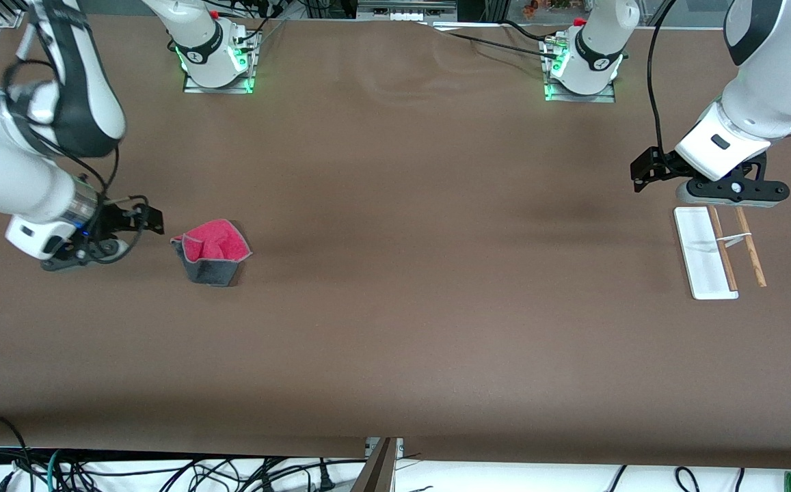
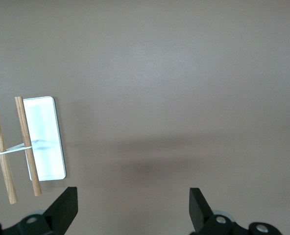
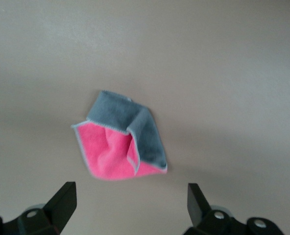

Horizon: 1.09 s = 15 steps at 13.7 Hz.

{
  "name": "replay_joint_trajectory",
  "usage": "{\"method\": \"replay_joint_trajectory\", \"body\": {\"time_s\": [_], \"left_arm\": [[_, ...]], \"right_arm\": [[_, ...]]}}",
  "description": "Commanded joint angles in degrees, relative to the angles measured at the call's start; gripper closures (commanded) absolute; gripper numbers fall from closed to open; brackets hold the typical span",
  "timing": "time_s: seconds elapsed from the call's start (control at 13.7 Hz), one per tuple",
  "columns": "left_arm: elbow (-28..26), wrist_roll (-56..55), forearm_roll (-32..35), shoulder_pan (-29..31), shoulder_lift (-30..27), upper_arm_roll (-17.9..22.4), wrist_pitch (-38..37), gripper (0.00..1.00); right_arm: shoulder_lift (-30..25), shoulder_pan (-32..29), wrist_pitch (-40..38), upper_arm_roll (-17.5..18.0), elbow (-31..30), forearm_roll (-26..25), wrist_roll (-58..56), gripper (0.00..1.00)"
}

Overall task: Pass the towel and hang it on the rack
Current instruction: 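Move the right gripper down to the pink-grey towel, then close the right gripper on the towel's grey corner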

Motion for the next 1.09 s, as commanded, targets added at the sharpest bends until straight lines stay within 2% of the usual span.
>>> {"method": "replay_joint_trajectory", "body": {"time_s": [0.0,0.15,0.29,1.02], "left_arm": [[1.4,0.3,0.0,0.2,0.4,-0.3,-1.3,0.0],[1.4,0.3,0.0,0.2,0.4,-0.3,-1.3,0.0],[1.4,0.4,0.0,0.2,0.4,-0.3,-1.4,0.0],[1.4,0.3,0.0,0.2,0.5,-0.3,-1.4,0.0]], "right_arm": [[3.2,0.1,10.7,0.2,-5.5,-0.1,-5.8,0.0],[5.4,1.2,18.4,0.2,-9.6,-0.4,-7.7,0.0],[6.3,1.7,22.1,0.2,-12.7,-0.4,-8.2,0.0],[6.6,1.9,22.0,-1.0,-14.0,-0.6,-16.5,0.0]]}}
